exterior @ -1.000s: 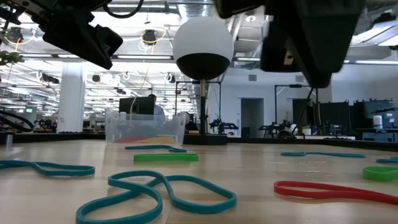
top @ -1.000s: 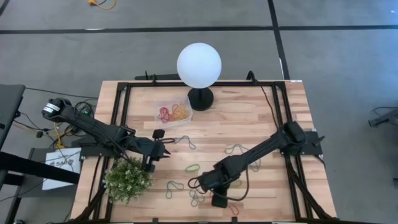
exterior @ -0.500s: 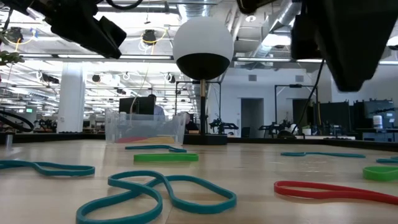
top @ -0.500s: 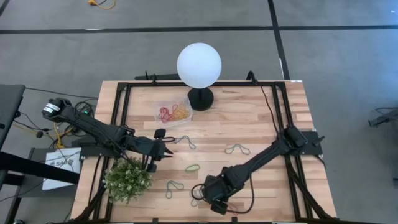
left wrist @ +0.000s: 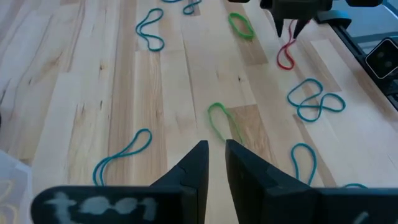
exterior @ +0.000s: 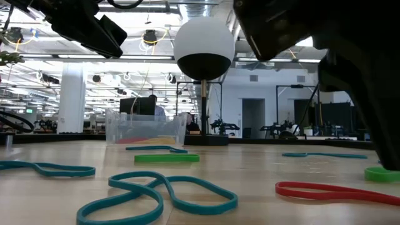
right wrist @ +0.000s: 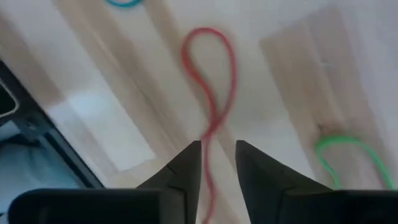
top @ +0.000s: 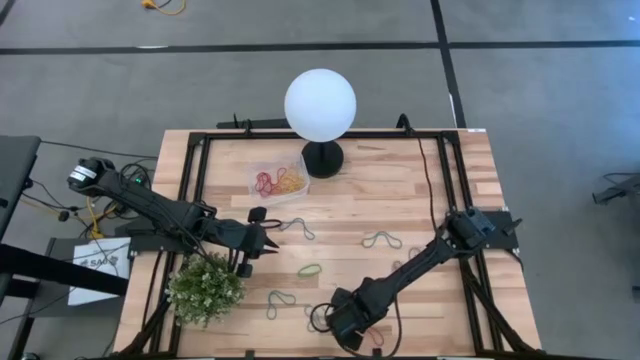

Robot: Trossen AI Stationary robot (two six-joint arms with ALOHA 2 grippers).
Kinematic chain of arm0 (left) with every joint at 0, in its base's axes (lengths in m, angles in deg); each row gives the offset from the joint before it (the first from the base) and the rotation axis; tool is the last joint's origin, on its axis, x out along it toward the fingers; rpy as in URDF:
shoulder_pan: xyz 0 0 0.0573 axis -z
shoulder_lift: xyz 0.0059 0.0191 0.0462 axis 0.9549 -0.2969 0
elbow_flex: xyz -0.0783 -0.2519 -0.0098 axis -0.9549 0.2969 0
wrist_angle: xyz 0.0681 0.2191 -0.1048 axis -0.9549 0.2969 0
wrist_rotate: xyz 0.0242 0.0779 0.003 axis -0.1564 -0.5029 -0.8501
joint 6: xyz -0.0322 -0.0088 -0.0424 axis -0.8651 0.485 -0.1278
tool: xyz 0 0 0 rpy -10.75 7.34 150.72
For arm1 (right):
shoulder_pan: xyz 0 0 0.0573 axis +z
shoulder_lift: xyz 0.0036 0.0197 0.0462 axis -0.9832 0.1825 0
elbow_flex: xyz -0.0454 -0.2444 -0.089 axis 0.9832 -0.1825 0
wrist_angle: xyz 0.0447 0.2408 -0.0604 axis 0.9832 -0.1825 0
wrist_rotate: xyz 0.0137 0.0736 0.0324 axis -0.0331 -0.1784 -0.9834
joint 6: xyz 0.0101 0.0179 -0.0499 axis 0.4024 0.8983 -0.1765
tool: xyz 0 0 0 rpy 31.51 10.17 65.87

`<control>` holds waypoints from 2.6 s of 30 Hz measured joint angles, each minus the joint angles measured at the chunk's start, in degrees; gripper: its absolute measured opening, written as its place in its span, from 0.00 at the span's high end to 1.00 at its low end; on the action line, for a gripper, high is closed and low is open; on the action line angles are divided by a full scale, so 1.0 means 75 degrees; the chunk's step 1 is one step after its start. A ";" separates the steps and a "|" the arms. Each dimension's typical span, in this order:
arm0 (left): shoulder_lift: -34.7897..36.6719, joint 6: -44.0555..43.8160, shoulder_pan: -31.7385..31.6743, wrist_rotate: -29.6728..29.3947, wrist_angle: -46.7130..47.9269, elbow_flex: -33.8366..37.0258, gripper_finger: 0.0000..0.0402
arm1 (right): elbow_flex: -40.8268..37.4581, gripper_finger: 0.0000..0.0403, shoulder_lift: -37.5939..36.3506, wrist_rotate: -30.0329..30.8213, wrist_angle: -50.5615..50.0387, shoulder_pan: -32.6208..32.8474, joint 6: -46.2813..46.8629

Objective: Pick and place items into bin
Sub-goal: Put the red rubber band into the transparent bin

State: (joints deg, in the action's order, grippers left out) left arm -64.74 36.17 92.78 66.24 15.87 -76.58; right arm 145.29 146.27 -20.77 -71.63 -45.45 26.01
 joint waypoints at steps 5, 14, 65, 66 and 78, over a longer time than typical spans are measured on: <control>-0.0017 -0.0165 0.0000 0.0000 -0.0023 0.0000 0.89 | 0.0012 0.76 0.0115 0.0017 0.0162 -0.0008 0.0209; -0.0169 -0.0175 0.0000 -0.0010 -0.0055 0.0000 0.89 | 0.0045 0.76 0.0368 0.0292 0.0139 0.0160 0.0225; 0.1817 -0.0034 0.1714 -0.5436 0.1050 -0.0137 0.89 | 0.0353 1.00 -0.0026 0.3562 0.6720 -0.5058 -0.9221; 0.1818 -0.0041 0.1794 -0.5455 0.1024 -0.0137 0.89 | 0.0353 1.00 0.0108 0.3578 0.6816 -0.5076 -0.9224; 0.1804 -0.0145 0.2072 -0.5799 0.1055 -0.0137 0.89 | 0.1017 1.00 0.1461 0.3404 0.8134 -0.5107 -0.9163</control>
State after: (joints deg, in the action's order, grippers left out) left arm -51.21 35.08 108.32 22.75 23.78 -77.60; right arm 152.91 157.23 4.76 -10.62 -83.75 -42.71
